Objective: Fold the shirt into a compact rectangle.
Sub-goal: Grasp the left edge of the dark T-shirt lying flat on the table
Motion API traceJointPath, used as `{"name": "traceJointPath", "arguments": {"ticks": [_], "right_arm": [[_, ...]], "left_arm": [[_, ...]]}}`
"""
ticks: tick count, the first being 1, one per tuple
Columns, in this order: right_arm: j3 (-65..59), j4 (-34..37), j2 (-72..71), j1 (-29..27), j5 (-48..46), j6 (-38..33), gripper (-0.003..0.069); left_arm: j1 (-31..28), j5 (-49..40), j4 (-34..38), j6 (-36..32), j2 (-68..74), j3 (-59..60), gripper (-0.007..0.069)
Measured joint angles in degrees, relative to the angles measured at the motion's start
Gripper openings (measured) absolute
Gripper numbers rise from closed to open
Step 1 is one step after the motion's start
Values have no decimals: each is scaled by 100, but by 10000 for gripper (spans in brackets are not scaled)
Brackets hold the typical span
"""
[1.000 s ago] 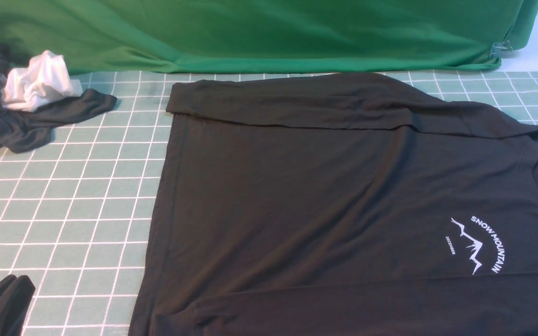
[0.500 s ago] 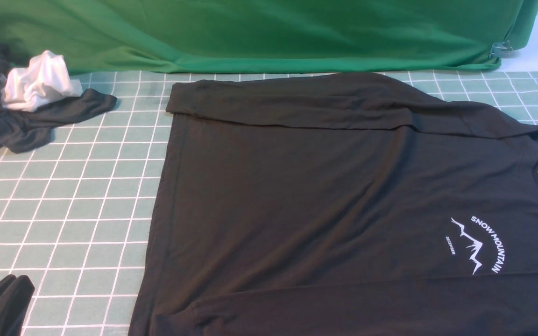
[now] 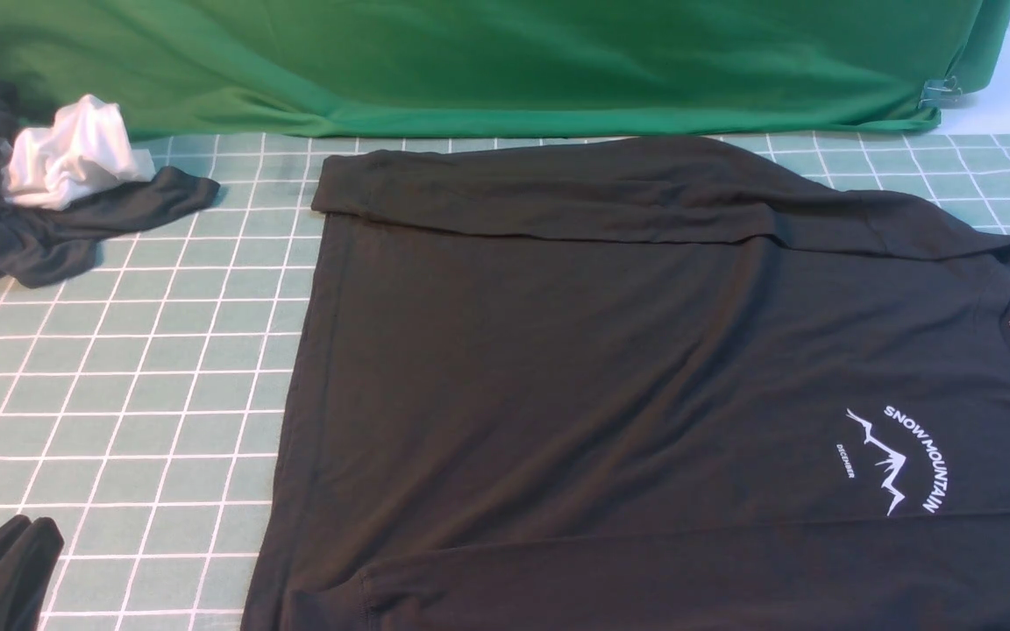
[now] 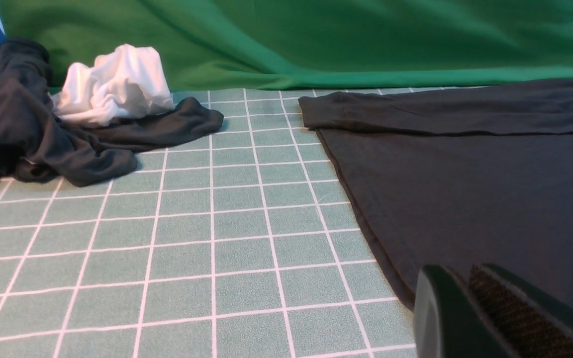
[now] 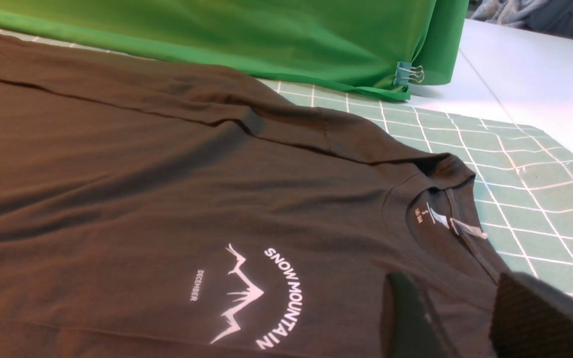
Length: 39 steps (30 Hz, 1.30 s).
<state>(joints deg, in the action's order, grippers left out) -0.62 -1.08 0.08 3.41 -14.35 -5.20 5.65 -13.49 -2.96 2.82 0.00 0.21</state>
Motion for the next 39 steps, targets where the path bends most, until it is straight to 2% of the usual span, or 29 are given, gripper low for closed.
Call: {"name": "traceJointPath", "arguments": {"ticks": [5,7,8,9,10,11,12,15,18,22,25,26,28,29,31,32,33,34,35,37,39], "right_arm": [[0,0,0,0,37,-26,245],[0,0,0,0,147,2,245],[0,62,0,0,276,220,245],[0,108,0,0,298,270,245],[0,402,0,0,477,867,245],[0,603,0,0,556,1203,245],[0,1019,0,0,699,1971,245],[0,1586,0,0,905,3792,242],[0,1722,0,0,933,4452,242],[0,1757,0,0,987,4705,240],[0,1762,0,0,1267,4718,222],[0,1762,0,0,1618,4723,195],[14,1750,-5,0,2053,4723,151],[188,1694,-8,0,2376,4651,87],[617,1645,-5,0,2479,4349,45],[677,1634,-5,0,2479,4349,45],[1011,1592,45,0,2380,3935,29],[1629,1543,242,0,1914,3076,18],[1965,1528,372,0,1692,2746,17],[2646,1505,749,0,831,1755,14],[3657,1450,1321,0,-468,685,13]], "left_arm": [[0,35,19,-1,0,0,36],[0,112,434,117,0,0,36],[0,154,981,379,0,0,36],[0,169,1088,436,0,0,36],[0,235,1970,961,0,0,36],[0,259,2366,1100,0,0,36],[0,282,3248,1578,0,0,36],[0,288,4490,1963,0,0,36],[0,330,4619,1979,0,0,36],[0,371,4277,1979,0,0,36],[0,665,4209,1979,0,4,36],[0,1147,4197,1979,-6,-11,36],[0,1453,4054,1979,-6,-171,36],[0,1567,3715,1930,-6,-473,36],[0,1443,2945,1859,94,-1241,36],[0,1400,2871,1852,121,-1241,36],[0,1102,2533,1819,310,-1695,36],[0,221,2134,1776,776,-2509,36],[0,-150,2011,1758,1071,-2839,36],[0,-1467,1887,1584,1857,-3463,36],[0,-2798,1898,1145,2998,-3938,36]]}}
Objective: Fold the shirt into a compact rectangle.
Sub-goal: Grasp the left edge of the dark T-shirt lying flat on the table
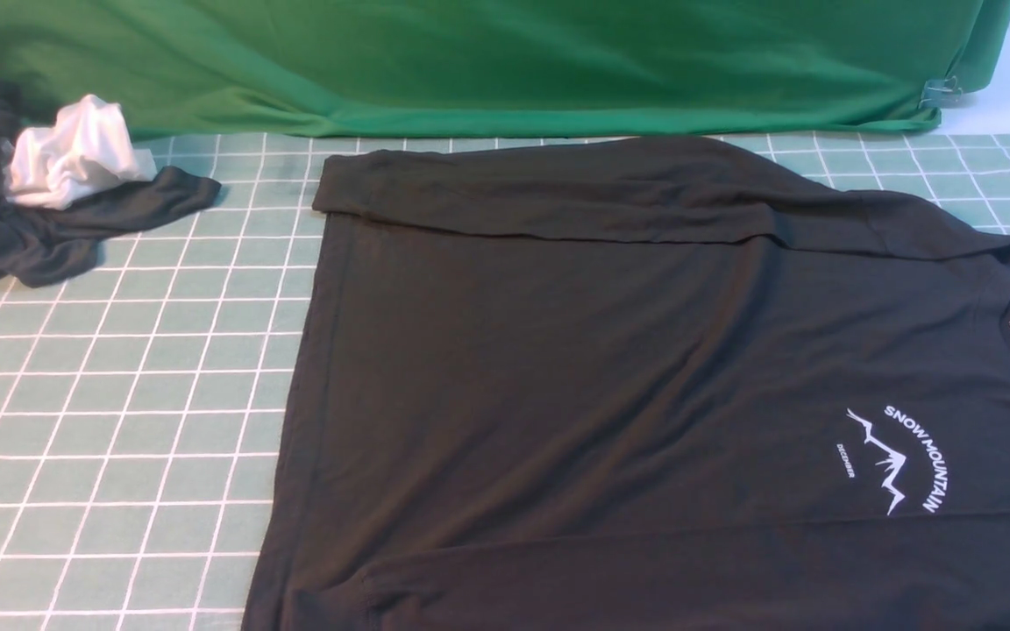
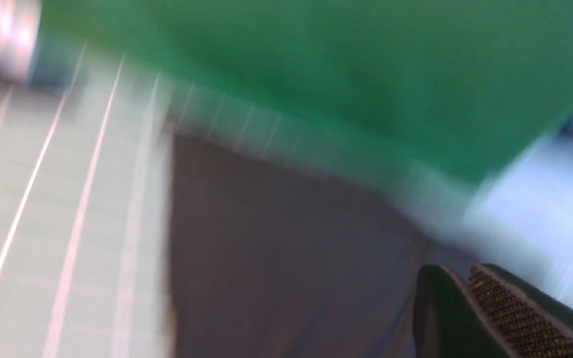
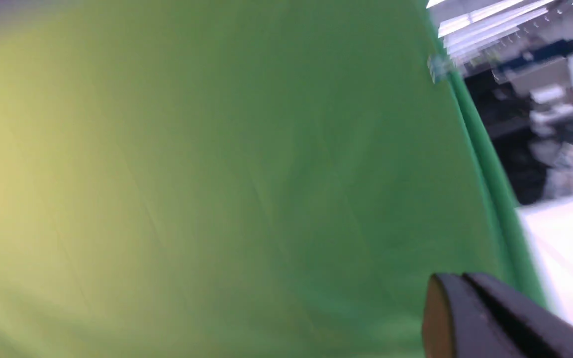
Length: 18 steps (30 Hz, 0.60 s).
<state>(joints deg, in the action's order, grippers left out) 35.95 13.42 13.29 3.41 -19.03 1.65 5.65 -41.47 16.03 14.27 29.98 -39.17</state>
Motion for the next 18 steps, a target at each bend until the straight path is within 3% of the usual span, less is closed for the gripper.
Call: {"name": "traceJointPath", "arguments": {"ticks": [3,7,11,18], "right_arm": [[697,-55,765,0,-1237,-662,13],[1060,-68,1639,0,-2326,-967,16],[1073,-160,2293,0,-2747,-1147,18],[1074,-185,2996,0,-2815,-1265,27]], "left_arm": [[0,-1027,208,-512,1255,-173,36],[0,-1412,747,-1326,2918,-114,36],[8,-1635,1226,-1904,4116,-65,36],[7,-1419,1124,-2095,4935,-65,38]]}}
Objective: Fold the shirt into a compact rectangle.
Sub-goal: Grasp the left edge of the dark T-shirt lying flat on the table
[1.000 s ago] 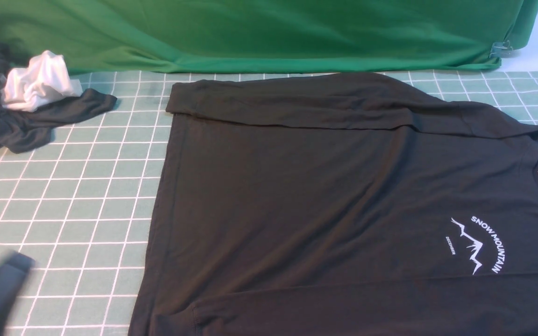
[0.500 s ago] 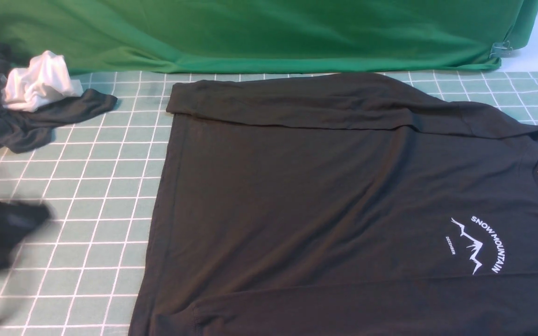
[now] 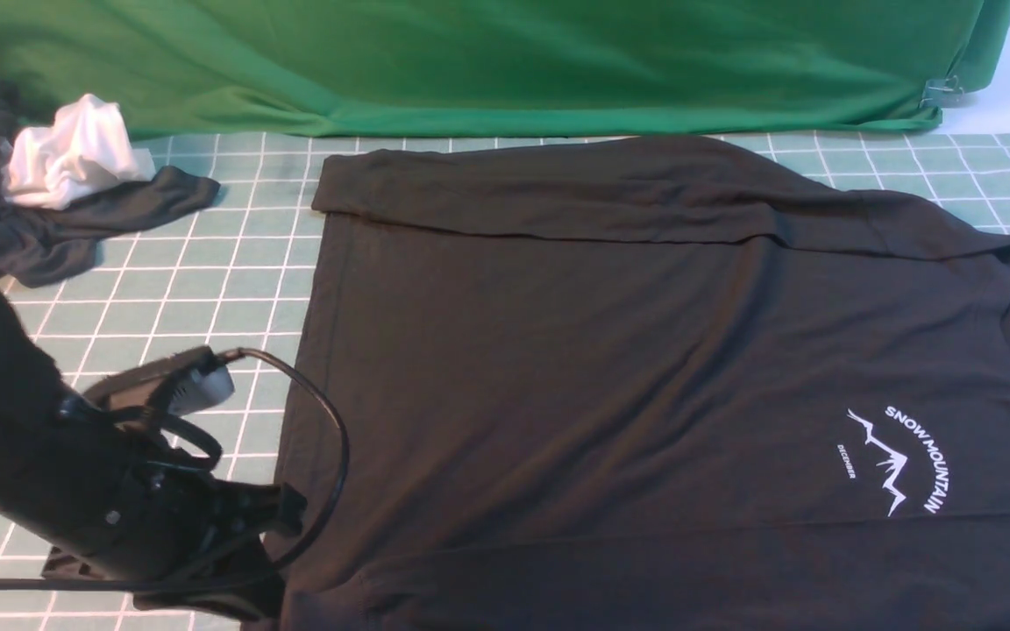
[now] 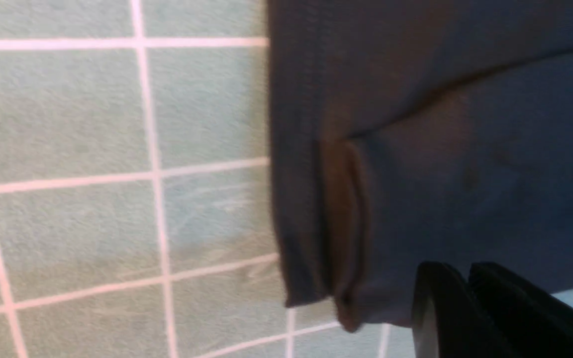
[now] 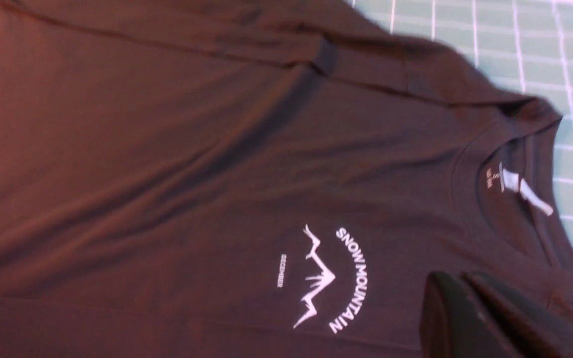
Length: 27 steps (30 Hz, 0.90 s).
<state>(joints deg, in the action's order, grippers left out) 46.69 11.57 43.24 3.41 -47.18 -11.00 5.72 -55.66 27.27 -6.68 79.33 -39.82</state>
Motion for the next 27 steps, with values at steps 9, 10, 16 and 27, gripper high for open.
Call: {"name": "traceJointPath", "arguments": {"ticks": [9,10,16,27], "right_arm": [[0,-4,288,0,162,0,36],[0,-4,288,0,162,0,36],[0,-25,292,0,196,-6,46],[0,-57,292,0,200,-23,59]], "left_arm": [[723,625,-466,392,827,0,183],[752,647,-480,400,844,0,189],[1147,963,-875,920,1053,-182,335],[1146,1075,-1222,1527,1075,-217,361]]}}
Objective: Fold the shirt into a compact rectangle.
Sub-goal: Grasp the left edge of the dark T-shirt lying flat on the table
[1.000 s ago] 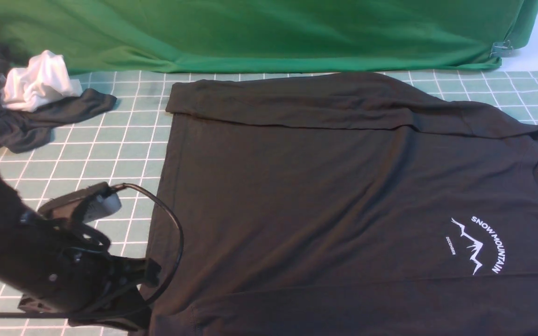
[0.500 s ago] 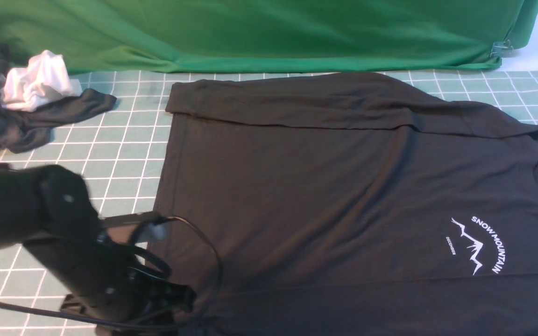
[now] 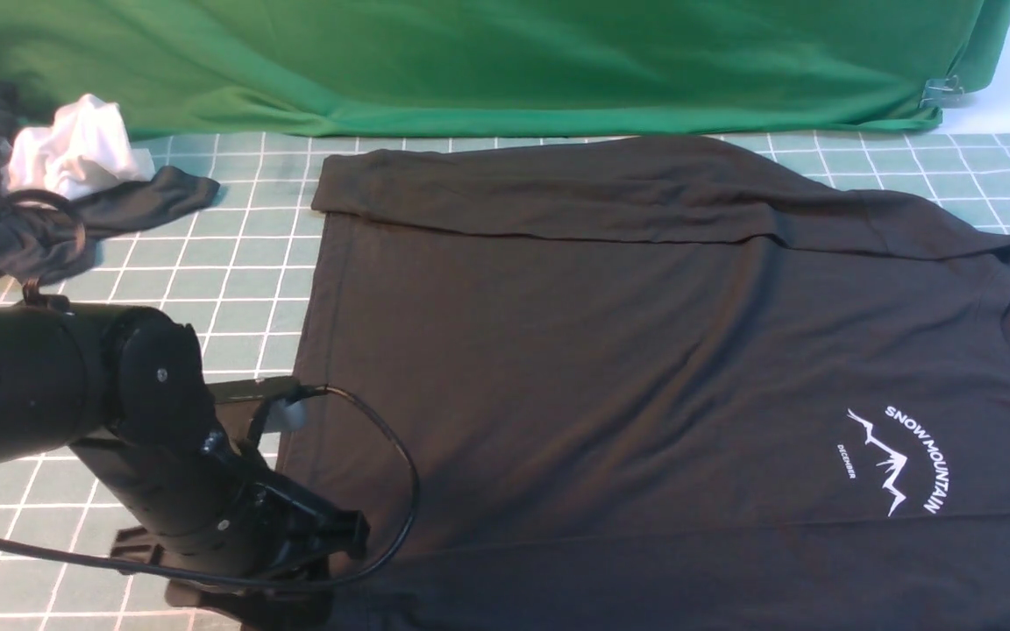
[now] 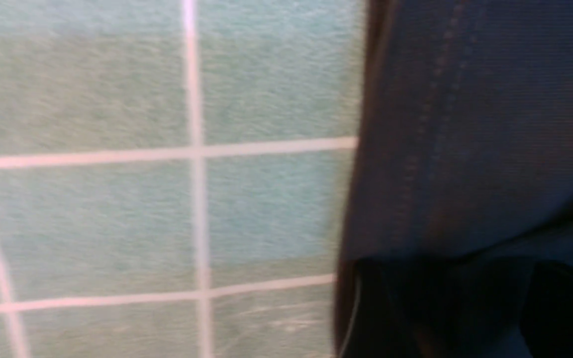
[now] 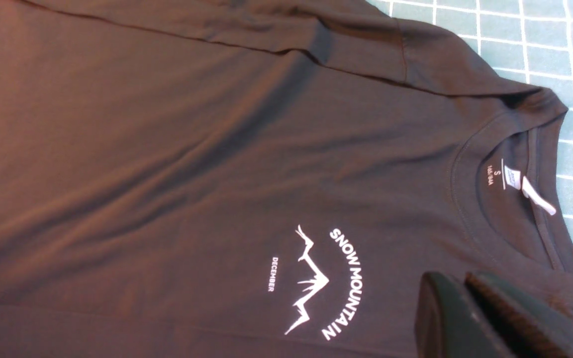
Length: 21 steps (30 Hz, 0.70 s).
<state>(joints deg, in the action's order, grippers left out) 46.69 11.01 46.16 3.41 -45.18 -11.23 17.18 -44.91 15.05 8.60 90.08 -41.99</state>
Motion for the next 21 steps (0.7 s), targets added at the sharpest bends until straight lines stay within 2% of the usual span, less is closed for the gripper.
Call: {"name": "traceJointPath", "arguments": {"ticks": [4,16,21], "right_arm": [[0,-7,0,0,0,0,60],[0,-12,0,0,0,0,61],[0,-79,0,0,0,-117,64]], "left_arm": [[0,0,502,-613,0,-6,354],[0,214,546,-773,0,-6,231],[-6,393,304,-793,17,-6,93]]}}
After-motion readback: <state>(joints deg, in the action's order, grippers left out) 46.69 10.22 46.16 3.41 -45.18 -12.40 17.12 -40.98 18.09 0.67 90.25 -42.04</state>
